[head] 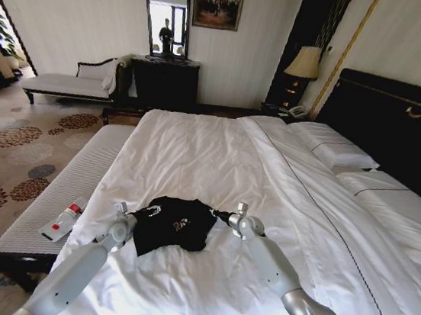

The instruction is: Fold the clothes on the bed.

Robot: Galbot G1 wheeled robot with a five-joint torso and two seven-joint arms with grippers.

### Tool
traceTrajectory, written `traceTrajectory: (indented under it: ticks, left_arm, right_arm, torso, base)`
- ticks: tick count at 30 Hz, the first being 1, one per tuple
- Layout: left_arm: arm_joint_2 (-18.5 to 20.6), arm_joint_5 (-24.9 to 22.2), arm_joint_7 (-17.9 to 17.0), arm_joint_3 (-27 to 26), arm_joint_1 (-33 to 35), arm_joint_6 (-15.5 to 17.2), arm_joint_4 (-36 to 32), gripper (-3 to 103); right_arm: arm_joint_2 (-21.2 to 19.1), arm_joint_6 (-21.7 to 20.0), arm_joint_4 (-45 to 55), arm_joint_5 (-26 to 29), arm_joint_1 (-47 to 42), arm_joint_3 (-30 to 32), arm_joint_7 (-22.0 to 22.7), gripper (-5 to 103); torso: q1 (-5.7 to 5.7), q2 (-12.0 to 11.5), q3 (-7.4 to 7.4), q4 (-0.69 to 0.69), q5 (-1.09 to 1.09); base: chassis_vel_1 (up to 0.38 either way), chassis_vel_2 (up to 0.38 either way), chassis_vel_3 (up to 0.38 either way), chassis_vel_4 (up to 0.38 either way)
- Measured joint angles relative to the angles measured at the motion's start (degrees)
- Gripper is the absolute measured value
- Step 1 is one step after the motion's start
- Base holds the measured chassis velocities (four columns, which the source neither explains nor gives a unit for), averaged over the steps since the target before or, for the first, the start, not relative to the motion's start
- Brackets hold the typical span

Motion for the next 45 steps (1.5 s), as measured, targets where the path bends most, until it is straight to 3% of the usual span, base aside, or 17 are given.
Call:
traceTrajectory:
  ticks: [9, 11, 14, 17, 20, 27, 29, 33, 35, 38, 45]
  left_arm:
    - [0.21, 0.53, 0.63, -0.03, -1.64, -0.24, 2.04, 102]
    - [0.19, 1.3, 1.13, 0.42, -1.8, -0.36, 2.41, 93]
    - [0.19, 1.77, 1.38, 0.91, -1.86, -0.39, 2.44, 89]
    - [0.19, 2.06, 1.46, 1.3, -1.86, -0.39, 2.44, 72]
    - [0.25, 2.11, 1.47, 1.38, -1.88, -0.39, 2.48, 67]
    - [0.79, 1.74, 1.51, 1.73, -2.44, -0.62, 3.12, 34]
    - [0.79, 1.54, 1.51, 1.72, -2.45, -0.71, 3.12, 34]
    - [0.78, 1.34, 1.36, 1.61, -2.32, -0.85, 2.62, 13]
    - [0.79, 1.42, 1.28, 1.59, -2.18, -0.88, 2.38, 13]
    - [1.49, 1.31, 1.07, 1.6, -1.83, -0.88, 1.29, 2]
    - [2.76, 0.34, 0.71, 1.56, -1.25, -1.21, -0.48, 2]
  right_arm:
    - [0.05, 0.28, 0.02, -0.56, -0.56, 0.36, 0.17, 1]
    - [0.17, 0.28, 0.02, -0.57, -0.44, 0.35, 0.37, 1]
    - [0.25, 0.28, 0.02, -0.56, -0.24, 0.32, 0.51, 1]
    - [0.27, 0.28, 0.02, -0.53, -0.12, 0.29, 0.62, 1]
    - [0.27, 0.28, 0.01, -0.53, -0.07, 0.29, 0.65, 1]
    - [0.18, 0.3, -0.1, -0.5, 0.08, 0.31, 0.73, 1]
    - [0.17, 0.3, -0.1, -0.5, 0.08, 0.31, 0.75, 1]
    - [0.1, 0.35, 0.07, -0.44, 0.07, 0.31, 0.85, 1]
    - [0.06, 0.36, 0.15, -0.28, 0.07, 0.32, 0.88, 1]
    - [-0.04, 0.37, 0.26, 0.03, 0.18, 0.55, 0.9, 1]
    - [-0.25, 0.37, 1.64, 1.06, -0.33, 1.19, 1.47, 1]
  torso:
    - [0.0, 0.0, 0.0, 0.0, 0.01]
    - [0.0, 0.0, 0.0, 0.0, 0.0]
    - [0.0, 0.0, 0.0, 0.0, 0.0]
    - [0.0, 0.0, 0.0, 0.0, 0.01]
    - [0.0, 0.0, 0.0, 0.0, 0.0]
    - [0.0, 0.0, 0.0, 0.0, 0.01]
    - [0.0, 0.0, 0.0, 0.0, 0.0]
    - [0.0, 0.0, 0.0, 0.0, 0.0]
    - [0.0, 0.0, 0.0, 0.0, 0.0]
    - [0.0, 0.0, 0.0, 0.0, 0.0]
    - [0.0, 0.0, 0.0, 0.0, 0.0]
  base:
    - [0.0, 0.0, 0.0, 0.0]
    - [0.0, 0.0, 0.0, 0.0]
    - [0.0, 0.0, 0.0, 0.0]
    - [0.0, 0.0, 0.0, 0.0]
    - [0.0, 0.0, 0.0, 0.0]
    - [0.0, 0.0, 0.0, 0.0]
    - [0.0, 0.0, 0.0, 0.0]
    - [0.0, 0.0, 0.0, 0.0]
    - [0.0, 0.0, 0.0, 0.0]
    - [0.0, 0.0, 0.0, 0.0]
    - [0.0, 0.0, 0.0, 0.0]
